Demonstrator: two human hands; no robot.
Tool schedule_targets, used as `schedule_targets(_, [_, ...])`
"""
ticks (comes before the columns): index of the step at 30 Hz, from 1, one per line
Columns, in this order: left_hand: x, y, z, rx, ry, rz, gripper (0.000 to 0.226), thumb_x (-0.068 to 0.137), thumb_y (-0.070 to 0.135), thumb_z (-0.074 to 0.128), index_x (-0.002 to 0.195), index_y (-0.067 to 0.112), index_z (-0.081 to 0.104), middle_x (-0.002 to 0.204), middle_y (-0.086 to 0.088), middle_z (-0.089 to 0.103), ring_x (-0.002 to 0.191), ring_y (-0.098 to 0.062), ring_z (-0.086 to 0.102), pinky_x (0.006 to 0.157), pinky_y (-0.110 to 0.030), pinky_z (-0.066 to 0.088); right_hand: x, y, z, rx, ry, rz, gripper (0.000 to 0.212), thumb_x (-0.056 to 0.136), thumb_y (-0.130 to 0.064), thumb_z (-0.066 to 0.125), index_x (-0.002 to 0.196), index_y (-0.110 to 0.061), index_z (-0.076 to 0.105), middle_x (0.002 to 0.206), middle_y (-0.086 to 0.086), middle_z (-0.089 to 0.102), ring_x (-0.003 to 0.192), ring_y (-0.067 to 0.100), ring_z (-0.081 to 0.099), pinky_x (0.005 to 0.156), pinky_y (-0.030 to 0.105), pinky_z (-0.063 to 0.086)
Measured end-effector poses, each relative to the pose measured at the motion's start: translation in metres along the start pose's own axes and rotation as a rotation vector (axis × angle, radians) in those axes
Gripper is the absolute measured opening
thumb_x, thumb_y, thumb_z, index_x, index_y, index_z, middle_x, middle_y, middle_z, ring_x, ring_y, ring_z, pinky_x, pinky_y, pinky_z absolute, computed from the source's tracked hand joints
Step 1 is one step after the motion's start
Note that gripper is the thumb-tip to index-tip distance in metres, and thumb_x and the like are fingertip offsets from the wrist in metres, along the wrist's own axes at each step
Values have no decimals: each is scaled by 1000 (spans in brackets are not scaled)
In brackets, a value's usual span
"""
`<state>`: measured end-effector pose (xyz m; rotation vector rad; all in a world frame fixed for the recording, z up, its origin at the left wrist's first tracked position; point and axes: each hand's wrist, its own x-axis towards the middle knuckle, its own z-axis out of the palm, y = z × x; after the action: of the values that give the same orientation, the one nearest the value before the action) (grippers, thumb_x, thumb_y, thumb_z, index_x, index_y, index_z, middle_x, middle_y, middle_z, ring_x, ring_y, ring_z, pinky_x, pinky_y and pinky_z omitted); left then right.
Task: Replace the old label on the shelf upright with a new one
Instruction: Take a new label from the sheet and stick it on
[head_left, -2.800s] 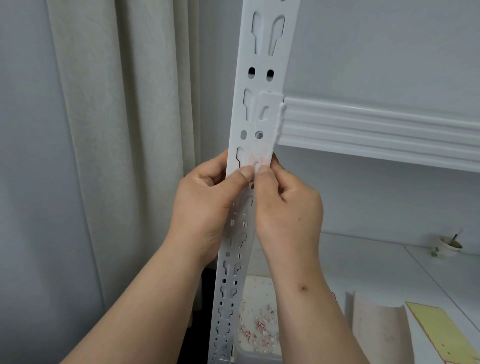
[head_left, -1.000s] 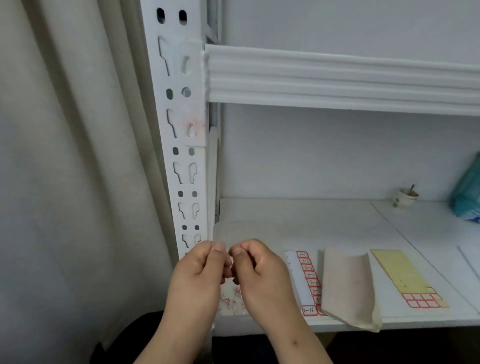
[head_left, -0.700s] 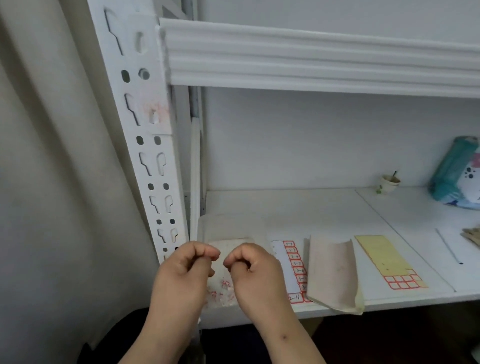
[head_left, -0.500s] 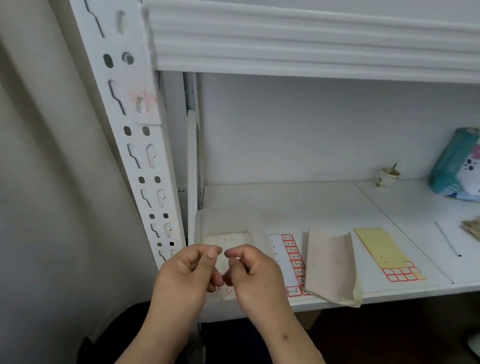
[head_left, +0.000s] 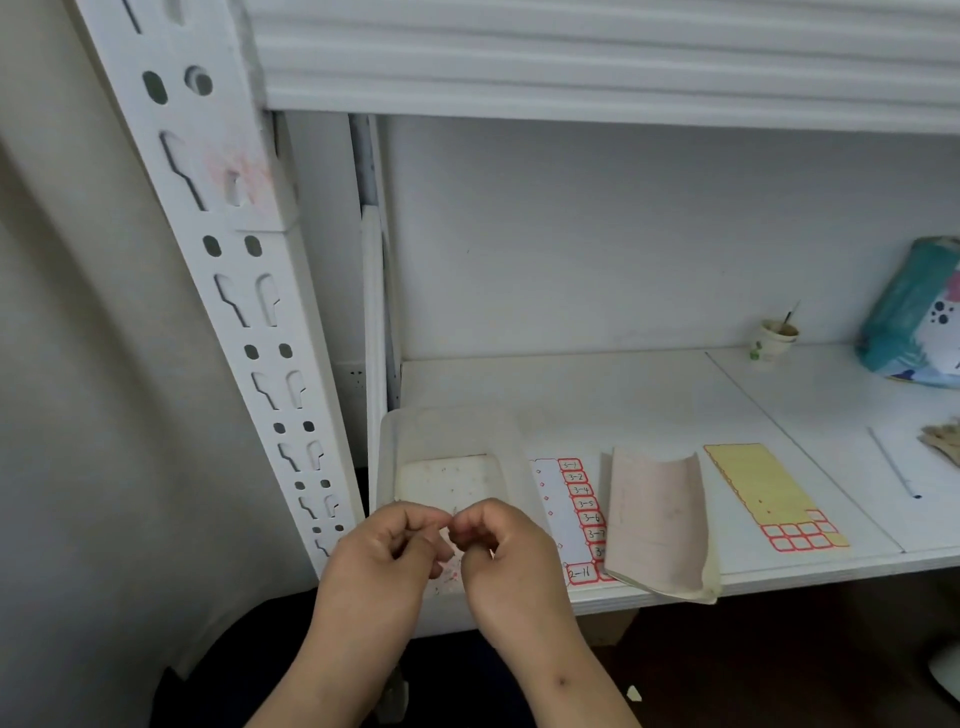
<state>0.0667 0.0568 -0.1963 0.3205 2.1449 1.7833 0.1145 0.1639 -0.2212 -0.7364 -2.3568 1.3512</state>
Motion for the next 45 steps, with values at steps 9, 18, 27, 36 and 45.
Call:
schedule_targets(9, [3,-11,-3,73,18,-35,27,92,5,63,75,22,75,72,2,75,59,-3,66,67,-22,50,-5,3,9,-42,-131,-20,16,92,-23,52,87,-24,67,84,-8,67,78,6,61,73,27,53])
schedule_targets(18, [2,-23,-6,148,63,-73,27,97,19,58,75,16,73,55,0,65,46,-3,56,55,-19,46,-10,7,14,-73,-199,27,26,95,-44,48,78,-28,60,74,-4,66,75,13,65,72,30,52])
schedule_targets(27, [3,-14,-11,208,24,-151,22,87,14,71,67,25,71,62,4,72,60,-7,67,59,-10,45,2,0,13,-233,-171,51,23,86,-30,50,65,-38,48,83,-18,57,85,-1,58,81,3,38])
schedule_targets(36, [-1,-4,-16,201,73,-145,24,93,20,65,70,20,73,59,8,73,60,-11,66,67,-23,50,-3,-9,13,-213,-217,72,18,87,-43,49,77,-31,56,93,-9,66,96,6,62,89,17,46])
schedule_targets(45, [1,-10,-27,151,58,-86,22,91,15,67,70,21,75,62,6,71,46,-1,59,63,-21,48,-4,-17,9,-242,-242,103,28,90,-43,54,65,-34,47,71,-13,50,84,8,56,86,18,43])
